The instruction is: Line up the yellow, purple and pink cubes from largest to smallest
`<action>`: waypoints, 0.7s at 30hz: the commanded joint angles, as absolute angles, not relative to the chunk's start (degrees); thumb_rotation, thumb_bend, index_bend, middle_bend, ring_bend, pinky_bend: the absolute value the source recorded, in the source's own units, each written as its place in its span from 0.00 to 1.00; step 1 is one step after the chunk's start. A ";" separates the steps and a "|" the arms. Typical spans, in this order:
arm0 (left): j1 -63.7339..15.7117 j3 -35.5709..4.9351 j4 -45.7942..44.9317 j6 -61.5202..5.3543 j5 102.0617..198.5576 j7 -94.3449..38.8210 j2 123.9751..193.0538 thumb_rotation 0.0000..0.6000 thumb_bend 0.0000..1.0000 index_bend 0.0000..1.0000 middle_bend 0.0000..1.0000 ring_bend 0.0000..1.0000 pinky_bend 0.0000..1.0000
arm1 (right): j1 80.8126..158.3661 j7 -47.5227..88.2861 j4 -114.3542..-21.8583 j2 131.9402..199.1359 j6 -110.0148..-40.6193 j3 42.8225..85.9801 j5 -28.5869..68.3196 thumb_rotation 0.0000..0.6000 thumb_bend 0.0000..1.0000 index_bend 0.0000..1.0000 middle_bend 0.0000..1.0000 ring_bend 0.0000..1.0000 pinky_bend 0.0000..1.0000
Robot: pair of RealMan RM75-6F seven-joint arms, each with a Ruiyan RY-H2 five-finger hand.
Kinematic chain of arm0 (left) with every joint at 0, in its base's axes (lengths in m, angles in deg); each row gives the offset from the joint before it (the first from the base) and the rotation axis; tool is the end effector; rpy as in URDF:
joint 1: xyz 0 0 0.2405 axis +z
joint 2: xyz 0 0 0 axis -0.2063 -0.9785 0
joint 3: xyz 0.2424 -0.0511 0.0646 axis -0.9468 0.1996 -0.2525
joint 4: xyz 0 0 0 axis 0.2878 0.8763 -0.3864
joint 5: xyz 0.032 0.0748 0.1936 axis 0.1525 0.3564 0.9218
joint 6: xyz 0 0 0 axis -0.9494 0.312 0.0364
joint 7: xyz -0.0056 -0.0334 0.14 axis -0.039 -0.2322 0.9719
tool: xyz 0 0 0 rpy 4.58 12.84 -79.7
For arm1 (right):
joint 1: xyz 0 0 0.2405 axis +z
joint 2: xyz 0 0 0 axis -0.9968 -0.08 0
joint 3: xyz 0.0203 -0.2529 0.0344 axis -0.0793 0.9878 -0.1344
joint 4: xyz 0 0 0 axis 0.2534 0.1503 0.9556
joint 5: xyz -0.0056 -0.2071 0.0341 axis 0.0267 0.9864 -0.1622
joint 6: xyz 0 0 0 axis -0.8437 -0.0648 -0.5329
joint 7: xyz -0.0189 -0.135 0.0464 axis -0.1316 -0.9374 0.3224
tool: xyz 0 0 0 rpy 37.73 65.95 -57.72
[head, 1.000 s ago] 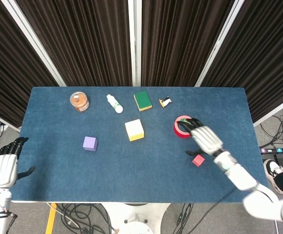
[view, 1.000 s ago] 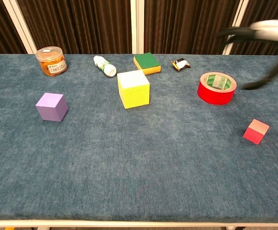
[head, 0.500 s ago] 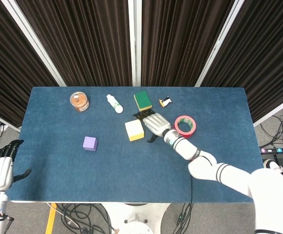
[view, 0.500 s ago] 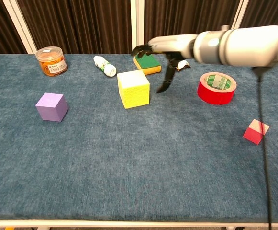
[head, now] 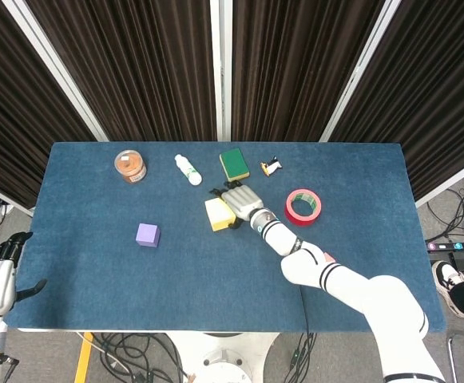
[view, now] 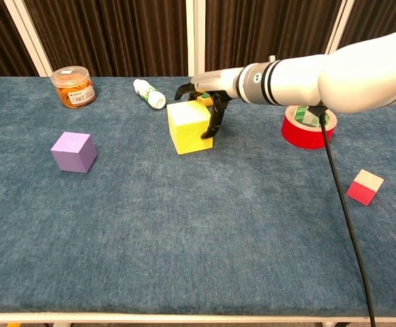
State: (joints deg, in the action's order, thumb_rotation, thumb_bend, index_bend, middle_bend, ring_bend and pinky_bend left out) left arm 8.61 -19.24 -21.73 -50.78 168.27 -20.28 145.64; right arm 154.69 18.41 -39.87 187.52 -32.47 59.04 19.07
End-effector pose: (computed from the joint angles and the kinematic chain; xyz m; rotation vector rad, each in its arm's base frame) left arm -0.3132 0.1755 0.1355 -1.2475 -0.9382 -0.8453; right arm -0.0558 -0.4481 -0.0972 2.1308 -1.0580 0.7498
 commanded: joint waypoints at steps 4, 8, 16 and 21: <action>8.19 -19.05 -21.33 -50.55 168.89 -20.42 146.00 1.00 0.13 0.22 0.26 0.24 0.27 | 150.43 17.44 -49.79 182.28 -39.21 59.40 18.51 1.00 0.24 0.28 0.37 0.04 0.00; 8.01 -18.99 -21.27 -50.56 169.33 -20.40 146.11 1.00 0.13 0.22 0.26 0.24 0.27 | 147.55 14.15 -59.64 177.57 -43.13 60.44 15.74 1.00 0.24 0.28 0.38 0.05 0.00; 7.72 -18.94 -21.04 -50.19 169.69 -20.79 146.34 1.00 0.13 0.22 0.26 0.24 0.27 | 144.82 3.90 -72.42 174.83 -51.50 63.93 6.41 1.00 0.23 0.27 0.38 0.05 0.00; 7.53 -19.01 -20.61 -49.84 169.93 -21.18 146.42 1.00 0.13 0.22 0.26 0.24 0.27 | 144.49 -1.82 -74.86 176.20 -56.82 64.89 0.61 1.00 0.22 0.24 0.37 0.05 0.00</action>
